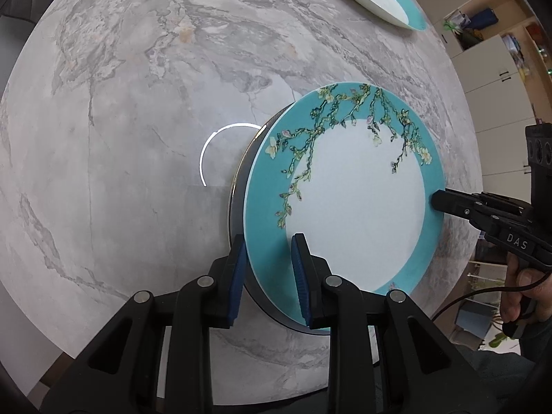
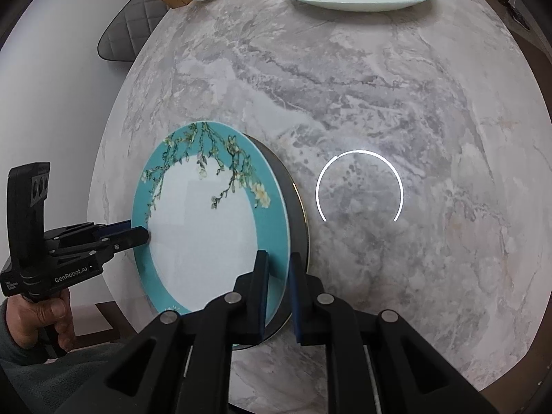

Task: Organize plates and bowls
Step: 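Carry the teal floral plate with both grippers onto the grey plate, then open both grippers to release the teal plate on the grey plate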

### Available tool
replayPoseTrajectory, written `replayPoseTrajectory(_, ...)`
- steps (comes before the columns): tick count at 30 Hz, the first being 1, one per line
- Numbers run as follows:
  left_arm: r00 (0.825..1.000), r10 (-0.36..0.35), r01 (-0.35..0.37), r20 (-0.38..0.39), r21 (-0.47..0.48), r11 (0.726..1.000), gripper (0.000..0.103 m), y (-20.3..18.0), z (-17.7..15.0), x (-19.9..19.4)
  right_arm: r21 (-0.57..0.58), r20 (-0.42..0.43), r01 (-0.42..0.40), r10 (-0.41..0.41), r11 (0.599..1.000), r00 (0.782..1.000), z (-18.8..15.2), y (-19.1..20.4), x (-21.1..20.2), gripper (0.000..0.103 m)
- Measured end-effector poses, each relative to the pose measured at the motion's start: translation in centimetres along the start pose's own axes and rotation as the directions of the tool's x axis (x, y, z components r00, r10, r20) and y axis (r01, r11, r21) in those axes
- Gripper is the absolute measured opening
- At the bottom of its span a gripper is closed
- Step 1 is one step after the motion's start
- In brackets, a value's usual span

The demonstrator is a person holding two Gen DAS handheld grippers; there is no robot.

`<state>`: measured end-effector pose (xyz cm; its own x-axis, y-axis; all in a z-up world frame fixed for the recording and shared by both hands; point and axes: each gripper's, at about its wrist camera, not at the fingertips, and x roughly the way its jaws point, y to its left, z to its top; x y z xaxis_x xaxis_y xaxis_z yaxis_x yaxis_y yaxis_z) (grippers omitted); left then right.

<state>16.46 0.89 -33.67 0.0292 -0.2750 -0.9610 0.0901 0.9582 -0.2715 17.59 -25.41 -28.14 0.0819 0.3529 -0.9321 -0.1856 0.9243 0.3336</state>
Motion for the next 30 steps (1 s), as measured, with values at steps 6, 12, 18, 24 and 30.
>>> replayPoseTrajectory(6, 0.999, 0.038, -0.038, 0.008, 0.037, 0.999, 0.024, -0.8, -0.2, 0.4, -0.008, -0.009, 0.023, -0.023, 1.0, 1.0, -0.7, 0.0, 0.4, 0.014)
replayPoseTrajectory(12, 0.998, 0.059, -0.059, 0.015, 0.037, 0.998, 0.024, -1.0, -0.2, 0.4, -0.014, -0.009, 0.043, -0.043, 0.999, 0.999, -0.6, 0.3, 0.5, 0.015)
replayPoseTrajectory(18, 0.998, 0.061, -0.062, 0.023, 0.04, 0.997, 0.038, -0.9, -0.1, 0.4, -0.04, -0.013, 0.072, -0.073, 0.997, 0.997, -0.3, 1.1, 1.0, 0.018)
replayPoseTrajectory(24, 0.999, 0.047, -0.047, 0.0, 0.017, 0.999, 0.057, -0.4, -0.1, 1.0, -0.064, 0.006, 0.106, -0.106, 0.992, 0.994, -0.2, 2.0, 1.3, 0.026)
replayPoseTrajectory(30, 0.999, 0.027, -0.027, 0.032, 0.005, 1.0, 0.066, 0.4, 0.4, -0.7, 0.019, 0.059, 0.121, -0.122, 0.992, 0.991, 0.2, 0.6, -0.2, 0.066)
